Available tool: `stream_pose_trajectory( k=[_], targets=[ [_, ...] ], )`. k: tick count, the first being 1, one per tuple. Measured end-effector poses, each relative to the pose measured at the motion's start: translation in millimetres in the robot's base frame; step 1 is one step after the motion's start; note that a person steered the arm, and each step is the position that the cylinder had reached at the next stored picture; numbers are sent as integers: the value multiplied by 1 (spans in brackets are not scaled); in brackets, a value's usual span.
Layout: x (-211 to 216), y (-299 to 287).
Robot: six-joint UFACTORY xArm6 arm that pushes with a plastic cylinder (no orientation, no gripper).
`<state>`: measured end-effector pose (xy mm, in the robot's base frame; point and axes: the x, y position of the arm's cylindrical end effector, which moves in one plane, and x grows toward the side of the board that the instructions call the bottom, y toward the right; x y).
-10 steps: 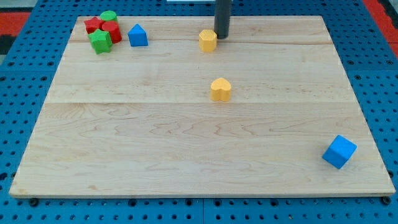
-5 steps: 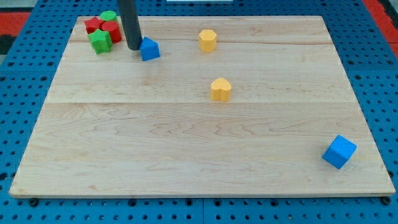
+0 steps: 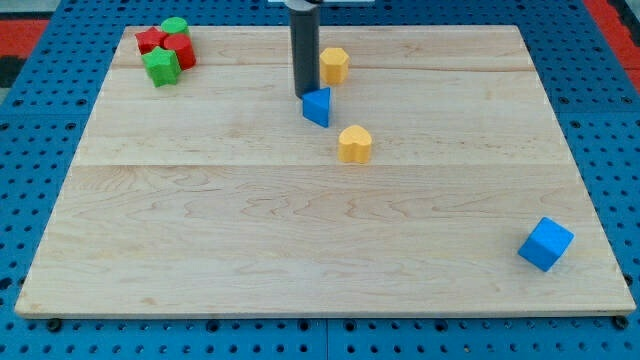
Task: Push the blue triangle into the yellow heart
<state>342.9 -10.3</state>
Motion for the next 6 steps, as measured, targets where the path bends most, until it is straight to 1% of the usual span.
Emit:
stream_pose_trajectory(
  k=[3, 4, 5, 6],
  targets=[
    [99, 47],
    [135, 49],
    [146, 70],
    [119, 73]
  ],
)
